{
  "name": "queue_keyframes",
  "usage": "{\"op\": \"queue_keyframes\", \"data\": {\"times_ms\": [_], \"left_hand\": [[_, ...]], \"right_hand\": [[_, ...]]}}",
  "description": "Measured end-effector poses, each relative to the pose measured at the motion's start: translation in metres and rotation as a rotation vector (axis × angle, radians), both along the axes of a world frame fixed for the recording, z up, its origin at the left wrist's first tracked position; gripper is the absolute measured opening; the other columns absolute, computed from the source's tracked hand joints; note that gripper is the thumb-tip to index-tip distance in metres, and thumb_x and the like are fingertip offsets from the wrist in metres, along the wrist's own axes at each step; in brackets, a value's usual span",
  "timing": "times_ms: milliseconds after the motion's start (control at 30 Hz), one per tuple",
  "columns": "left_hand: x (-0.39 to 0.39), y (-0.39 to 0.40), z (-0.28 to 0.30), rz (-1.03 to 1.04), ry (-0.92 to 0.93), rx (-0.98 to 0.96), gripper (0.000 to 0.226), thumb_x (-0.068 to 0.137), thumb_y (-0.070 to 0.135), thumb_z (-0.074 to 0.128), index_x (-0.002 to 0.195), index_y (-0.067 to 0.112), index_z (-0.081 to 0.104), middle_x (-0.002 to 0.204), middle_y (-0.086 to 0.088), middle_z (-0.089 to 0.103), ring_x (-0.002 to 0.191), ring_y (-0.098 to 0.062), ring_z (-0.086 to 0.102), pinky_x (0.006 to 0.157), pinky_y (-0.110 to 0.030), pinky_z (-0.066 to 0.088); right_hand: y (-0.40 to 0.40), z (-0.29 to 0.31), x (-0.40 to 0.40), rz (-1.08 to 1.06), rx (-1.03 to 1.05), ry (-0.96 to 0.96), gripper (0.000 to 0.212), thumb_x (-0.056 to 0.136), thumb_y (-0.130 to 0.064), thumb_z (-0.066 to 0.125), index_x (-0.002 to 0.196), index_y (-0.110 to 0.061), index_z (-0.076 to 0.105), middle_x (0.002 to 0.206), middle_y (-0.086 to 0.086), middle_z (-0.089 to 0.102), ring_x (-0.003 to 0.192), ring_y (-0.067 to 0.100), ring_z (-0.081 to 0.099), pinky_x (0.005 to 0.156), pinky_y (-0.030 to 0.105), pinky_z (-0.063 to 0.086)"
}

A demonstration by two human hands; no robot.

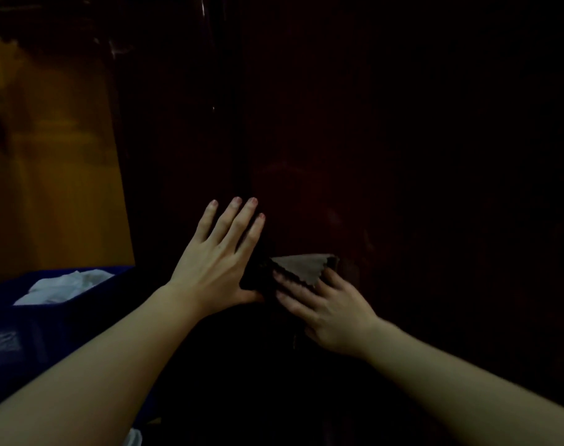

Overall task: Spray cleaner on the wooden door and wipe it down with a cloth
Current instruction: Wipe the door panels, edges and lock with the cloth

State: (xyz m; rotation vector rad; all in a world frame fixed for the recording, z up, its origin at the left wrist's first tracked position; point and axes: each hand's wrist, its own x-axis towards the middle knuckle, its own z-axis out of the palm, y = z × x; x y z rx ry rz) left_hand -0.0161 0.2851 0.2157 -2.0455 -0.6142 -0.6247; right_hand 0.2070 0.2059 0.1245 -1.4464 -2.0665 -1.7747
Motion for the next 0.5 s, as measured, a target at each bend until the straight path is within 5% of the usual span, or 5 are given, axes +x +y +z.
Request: {"op": "queue_keyframes", "data": {"times_ms": [100,267,400,500], "left_hand": [[0.011,-0.005,-0.003,-0.042,-0.001,0.013,0.12,0.061,0.082,0.059,0.144,0.001,0.03,0.153,-0.022,0.022,0.142,-0.037,0.02,0.114,-0.058,0.015],[0.042,-0.015,-0.004,-0.114,-0.038,0.021,0.116,0.063,0.079,0.062,0.142,0.0,0.034,0.151,-0.022,0.026,0.141,-0.038,0.023,0.114,-0.058,0.017],[0.064,-0.018,-0.005,-0.132,-0.027,0.017,0.113,0.063,0.081,0.056,0.139,0.001,0.034,0.149,-0.022,0.027,0.14,-0.04,0.023,0.113,-0.06,0.018],[0.077,-0.021,-0.002,-0.14,-0.015,0.036,0.108,0.068,0.082,0.042,0.137,0.0,0.036,0.147,-0.023,0.028,0.139,-0.04,0.025,0.113,-0.059,0.017]], "right_hand": [[-0.009,0.044,0.01,-0.011,0.066,0.093,0.066,0.08,-0.044,0.052,0.141,-0.02,0.043,0.154,0.008,0.037,0.131,0.034,0.044,0.107,0.05,0.024],[-0.021,0.055,0.026,-0.032,0.123,0.33,0.064,0.084,-0.041,0.039,0.142,-0.015,0.045,0.159,0.011,0.027,0.143,0.033,0.024,0.113,0.051,0.019],[-0.033,-0.018,0.051,-0.054,0.036,0.201,0.067,0.082,-0.046,0.043,0.142,-0.019,0.037,0.156,0.008,0.022,0.136,0.034,0.029,0.106,0.052,0.025],[-0.043,-0.015,0.074,-0.019,0.003,0.116,0.063,0.083,-0.046,0.041,0.141,-0.021,0.037,0.154,0.007,0.027,0.129,0.034,0.035,0.107,0.051,0.023]]}}
